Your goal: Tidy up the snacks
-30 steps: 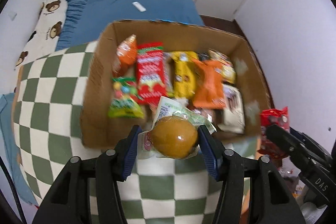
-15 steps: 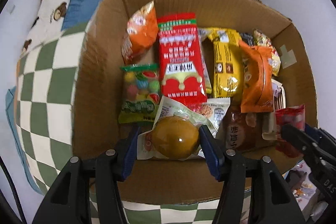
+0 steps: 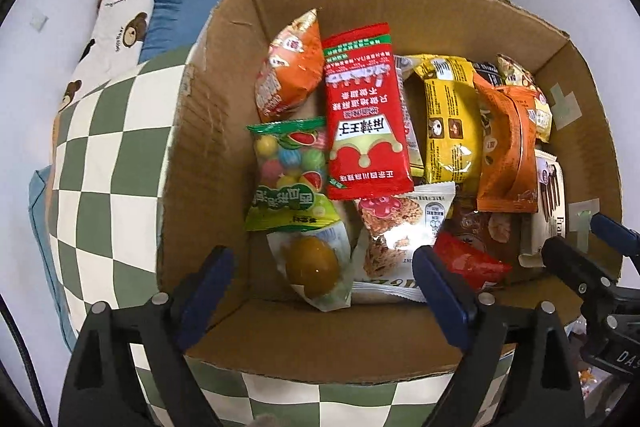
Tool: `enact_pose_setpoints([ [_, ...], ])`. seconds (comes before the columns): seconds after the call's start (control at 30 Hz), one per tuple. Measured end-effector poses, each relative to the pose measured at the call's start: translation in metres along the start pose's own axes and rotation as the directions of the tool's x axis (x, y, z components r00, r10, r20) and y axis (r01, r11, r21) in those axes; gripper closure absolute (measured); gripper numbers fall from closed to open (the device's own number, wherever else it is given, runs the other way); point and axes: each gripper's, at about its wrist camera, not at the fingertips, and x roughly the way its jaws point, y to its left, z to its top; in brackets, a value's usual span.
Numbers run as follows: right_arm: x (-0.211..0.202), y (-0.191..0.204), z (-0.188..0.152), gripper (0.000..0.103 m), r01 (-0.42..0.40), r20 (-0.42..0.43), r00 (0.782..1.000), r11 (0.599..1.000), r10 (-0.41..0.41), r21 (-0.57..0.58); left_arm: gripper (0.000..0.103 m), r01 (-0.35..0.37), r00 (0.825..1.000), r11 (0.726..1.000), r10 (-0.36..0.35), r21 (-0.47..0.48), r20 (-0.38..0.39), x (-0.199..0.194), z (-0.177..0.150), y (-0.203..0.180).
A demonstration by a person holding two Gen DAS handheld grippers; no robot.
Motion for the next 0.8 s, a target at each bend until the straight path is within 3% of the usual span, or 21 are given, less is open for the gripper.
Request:
enact_pose_setpoints([
  [0.2,-0.009,0.001,-0.004,0.003,0.051,0.032,0.998,0.999,-0.051,-0.006,0.011,-0.017,0.998,1.000,0.017,-0.003,0.055,-0.016,-0.005,0.001],
  [0.5,-0.049,0.002,-0.021,0.003,0.066,0.120,0.991,0.998,-0.064,-0.008,0.011,0.025,0.988,0.998,-0.015,-0.061,0.155,-0.056,-0.019,0.011],
  [0.8,-0.121,0.009,-0.068,0.002,0.076,0.281,0.957,0.997,-0.065,-0.029,0.011,0.032,0.948,0.998,-0.014,-0.050,0.318,-0.123,-0.070,0.011],
])
